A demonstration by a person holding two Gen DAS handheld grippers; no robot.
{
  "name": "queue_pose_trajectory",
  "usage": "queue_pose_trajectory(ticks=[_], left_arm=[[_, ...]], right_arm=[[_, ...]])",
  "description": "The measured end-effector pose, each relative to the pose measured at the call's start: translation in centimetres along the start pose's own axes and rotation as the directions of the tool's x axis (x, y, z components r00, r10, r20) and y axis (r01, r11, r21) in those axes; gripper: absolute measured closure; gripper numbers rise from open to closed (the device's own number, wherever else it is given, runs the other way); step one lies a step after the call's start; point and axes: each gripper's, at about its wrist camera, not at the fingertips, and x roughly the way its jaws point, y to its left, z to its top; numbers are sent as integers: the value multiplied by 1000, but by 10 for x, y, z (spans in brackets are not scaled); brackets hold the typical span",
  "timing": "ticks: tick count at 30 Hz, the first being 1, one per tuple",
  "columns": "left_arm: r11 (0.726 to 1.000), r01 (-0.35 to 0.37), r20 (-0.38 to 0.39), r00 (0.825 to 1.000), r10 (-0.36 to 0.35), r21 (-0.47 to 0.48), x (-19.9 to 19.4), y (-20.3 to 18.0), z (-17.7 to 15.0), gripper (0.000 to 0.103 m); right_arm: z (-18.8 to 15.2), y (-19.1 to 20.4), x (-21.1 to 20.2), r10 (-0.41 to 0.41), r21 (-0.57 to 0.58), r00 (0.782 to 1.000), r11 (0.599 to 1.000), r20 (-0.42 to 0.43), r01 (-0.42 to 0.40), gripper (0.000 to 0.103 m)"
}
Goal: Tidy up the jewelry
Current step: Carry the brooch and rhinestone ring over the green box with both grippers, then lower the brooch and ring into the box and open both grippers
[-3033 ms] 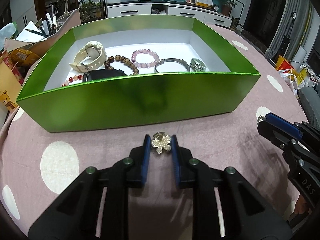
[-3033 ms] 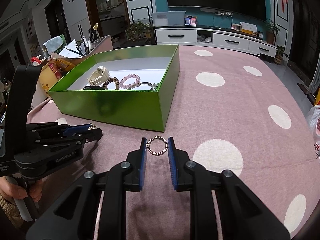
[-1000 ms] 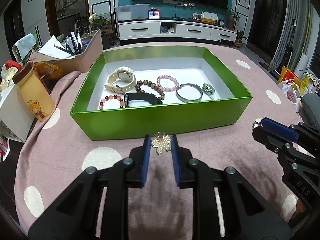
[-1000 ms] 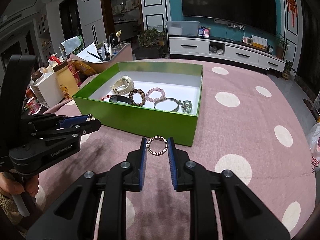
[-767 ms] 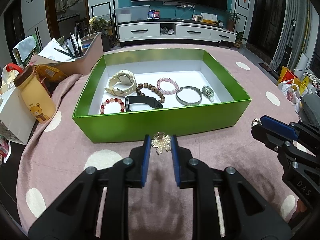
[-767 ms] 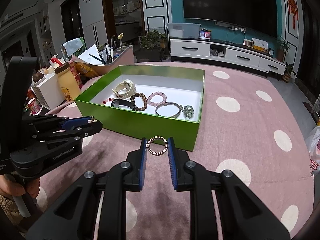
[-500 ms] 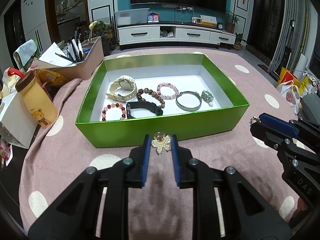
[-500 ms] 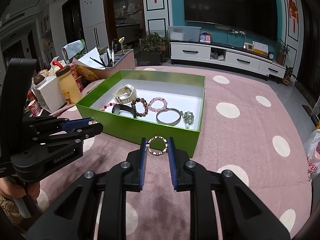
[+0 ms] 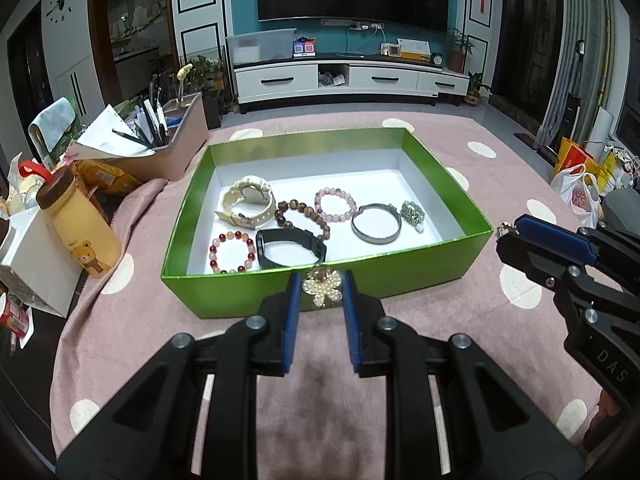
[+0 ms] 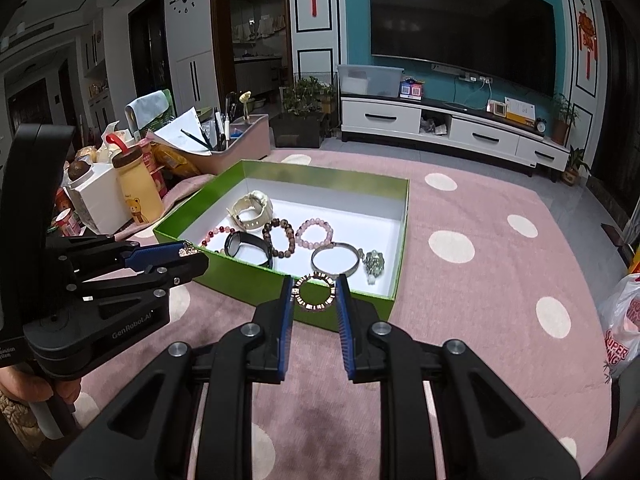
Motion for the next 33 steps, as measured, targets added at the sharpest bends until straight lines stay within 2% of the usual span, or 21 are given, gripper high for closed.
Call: queue_pose_trajectory(ticks=[33], left_arm=[[999, -18, 25, 1000, 17, 35, 13, -1, 33, 83]], right_arm=[[25, -12, 10, -19, 9, 999, 1000, 28, 18, 83]])
